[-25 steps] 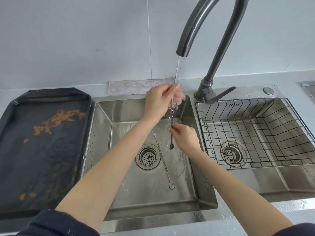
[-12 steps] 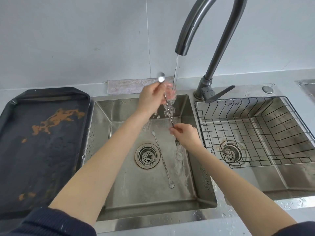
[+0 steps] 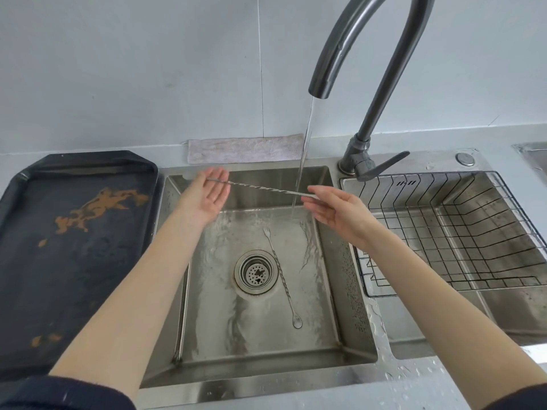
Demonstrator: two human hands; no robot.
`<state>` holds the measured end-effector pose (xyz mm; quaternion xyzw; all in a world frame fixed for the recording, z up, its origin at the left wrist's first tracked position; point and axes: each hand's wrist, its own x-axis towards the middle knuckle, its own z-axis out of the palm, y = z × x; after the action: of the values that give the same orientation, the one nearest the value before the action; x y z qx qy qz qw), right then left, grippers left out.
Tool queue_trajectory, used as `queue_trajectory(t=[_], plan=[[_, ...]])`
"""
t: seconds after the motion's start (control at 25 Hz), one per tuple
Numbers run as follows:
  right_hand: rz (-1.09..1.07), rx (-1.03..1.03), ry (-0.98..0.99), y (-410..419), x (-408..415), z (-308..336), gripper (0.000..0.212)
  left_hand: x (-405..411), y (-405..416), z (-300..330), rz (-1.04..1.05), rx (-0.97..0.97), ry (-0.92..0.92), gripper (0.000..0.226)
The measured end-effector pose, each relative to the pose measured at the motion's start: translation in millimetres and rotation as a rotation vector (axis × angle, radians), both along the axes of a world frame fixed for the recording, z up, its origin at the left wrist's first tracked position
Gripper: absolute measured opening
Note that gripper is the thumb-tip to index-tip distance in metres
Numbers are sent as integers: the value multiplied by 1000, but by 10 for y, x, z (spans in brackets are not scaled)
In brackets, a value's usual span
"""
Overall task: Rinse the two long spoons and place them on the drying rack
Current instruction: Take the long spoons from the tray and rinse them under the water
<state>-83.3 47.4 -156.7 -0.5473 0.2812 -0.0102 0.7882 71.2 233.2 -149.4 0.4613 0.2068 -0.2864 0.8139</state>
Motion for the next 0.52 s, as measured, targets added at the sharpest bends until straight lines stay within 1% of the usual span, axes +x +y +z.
queue_trajectory(t=[0.12, 0.2, 0.52], plan=[[-15, 11, -63, 76, 116, 57, 16, -113, 130, -263, 83, -65, 172, 22], [-28, -9, -72, 139, 197, 71, 17, -207, 194, -398, 103, -81, 239, 22], [-105, 29, -69, 282, 356, 138, 14, -415, 314, -580, 97, -94, 291, 24]])
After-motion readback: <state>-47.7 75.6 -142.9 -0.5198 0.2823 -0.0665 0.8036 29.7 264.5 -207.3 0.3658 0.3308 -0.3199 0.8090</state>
